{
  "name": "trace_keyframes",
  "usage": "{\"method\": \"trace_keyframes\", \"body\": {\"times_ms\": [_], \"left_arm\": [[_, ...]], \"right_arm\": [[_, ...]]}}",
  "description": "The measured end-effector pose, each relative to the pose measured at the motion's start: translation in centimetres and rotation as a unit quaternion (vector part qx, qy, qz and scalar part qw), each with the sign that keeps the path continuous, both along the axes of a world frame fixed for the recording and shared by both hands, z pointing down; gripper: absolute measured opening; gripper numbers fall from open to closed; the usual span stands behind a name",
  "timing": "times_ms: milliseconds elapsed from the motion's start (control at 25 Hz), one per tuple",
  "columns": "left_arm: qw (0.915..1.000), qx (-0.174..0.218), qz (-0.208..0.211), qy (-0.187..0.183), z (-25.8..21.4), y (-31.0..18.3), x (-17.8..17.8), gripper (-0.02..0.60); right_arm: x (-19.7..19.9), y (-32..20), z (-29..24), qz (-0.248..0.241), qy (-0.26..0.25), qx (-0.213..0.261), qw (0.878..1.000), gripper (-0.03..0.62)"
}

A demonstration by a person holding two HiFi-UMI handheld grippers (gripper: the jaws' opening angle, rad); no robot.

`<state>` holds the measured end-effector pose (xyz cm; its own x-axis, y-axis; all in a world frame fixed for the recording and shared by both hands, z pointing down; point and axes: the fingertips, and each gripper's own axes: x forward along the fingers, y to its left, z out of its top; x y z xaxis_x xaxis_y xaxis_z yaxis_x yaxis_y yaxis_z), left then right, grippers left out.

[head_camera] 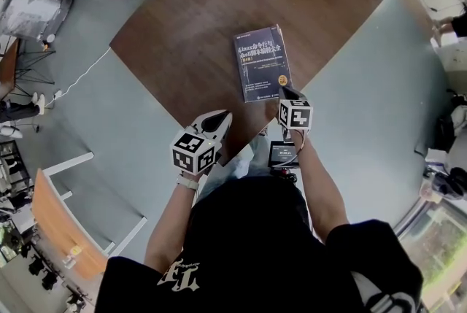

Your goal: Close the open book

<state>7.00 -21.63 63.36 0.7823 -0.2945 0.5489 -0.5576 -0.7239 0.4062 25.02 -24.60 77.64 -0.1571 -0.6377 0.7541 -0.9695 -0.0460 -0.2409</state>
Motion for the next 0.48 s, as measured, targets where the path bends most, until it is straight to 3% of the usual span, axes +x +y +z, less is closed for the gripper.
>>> {"method": "trace_keyframes", "body": {"times_ms": [480], "left_arm": [[0.9982, -0.034, 0.031, -0.038, 6.3, -4.0, 5.8, 0.003]], "right_arm": [[1.8, -1.9, 2.9, -0.036, -0.002, -0.062, 0.997, -0.008]]}}
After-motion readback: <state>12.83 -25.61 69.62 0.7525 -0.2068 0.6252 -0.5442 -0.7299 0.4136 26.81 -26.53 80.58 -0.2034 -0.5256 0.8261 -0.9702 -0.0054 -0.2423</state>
